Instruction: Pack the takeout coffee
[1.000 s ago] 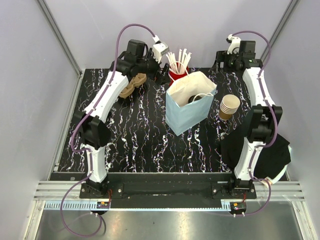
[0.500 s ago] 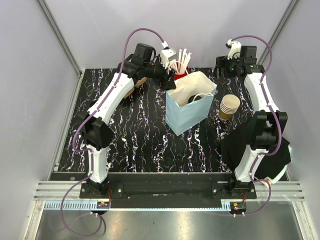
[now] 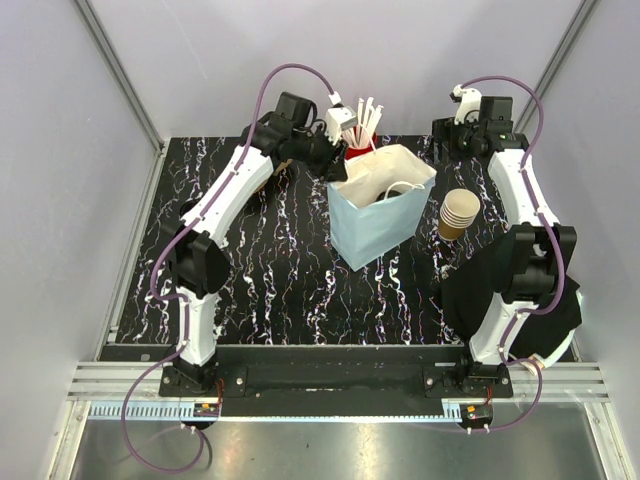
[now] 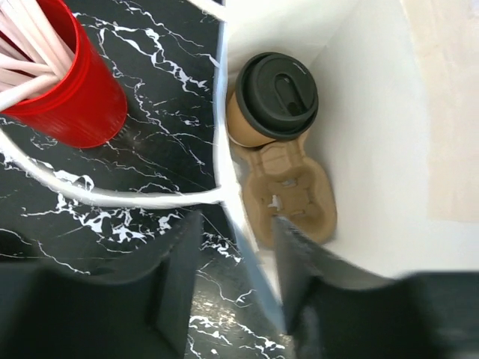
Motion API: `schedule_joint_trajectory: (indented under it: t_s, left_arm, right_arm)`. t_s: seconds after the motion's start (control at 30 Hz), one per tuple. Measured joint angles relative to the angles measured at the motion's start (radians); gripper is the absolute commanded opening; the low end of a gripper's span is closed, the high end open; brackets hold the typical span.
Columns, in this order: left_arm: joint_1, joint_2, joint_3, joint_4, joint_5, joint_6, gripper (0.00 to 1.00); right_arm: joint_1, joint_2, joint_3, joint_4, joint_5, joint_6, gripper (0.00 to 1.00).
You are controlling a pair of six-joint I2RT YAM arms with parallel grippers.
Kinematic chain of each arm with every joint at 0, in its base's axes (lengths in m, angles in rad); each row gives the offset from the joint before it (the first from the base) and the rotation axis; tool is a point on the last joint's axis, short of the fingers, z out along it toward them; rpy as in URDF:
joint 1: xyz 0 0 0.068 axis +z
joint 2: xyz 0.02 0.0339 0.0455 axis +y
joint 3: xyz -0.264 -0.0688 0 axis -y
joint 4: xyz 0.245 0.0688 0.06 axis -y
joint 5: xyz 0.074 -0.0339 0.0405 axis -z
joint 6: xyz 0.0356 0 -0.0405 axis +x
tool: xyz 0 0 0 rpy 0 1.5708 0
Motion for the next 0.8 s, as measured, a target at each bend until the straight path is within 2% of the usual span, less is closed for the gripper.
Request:
schedule_joint_trajectory:
  t_s: [0.13, 0.33, 0.8]
  left_arm:
    - [-0.002, 0.002, 0.014, -0.005, -0.002, 0.009, 0.15]
    - [-0.003, 0.002, 0.023, -0.010, -0.006, 0.010, 0.01]
    - [-0.002, -0.027, -0.002, -0.033, -0.042, 0.042, 0.00]
  right_arm:
    - [0.000, -0.007, 0.000, 0.000, 0.000, 0.000, 0.88]
    - [0.000, -0.011, 0.000, 0.002, 0.000, -0.004, 0.88]
    - [0.000, -0.011, 0.000, 0.001, -0.006, -0.004, 0.88]
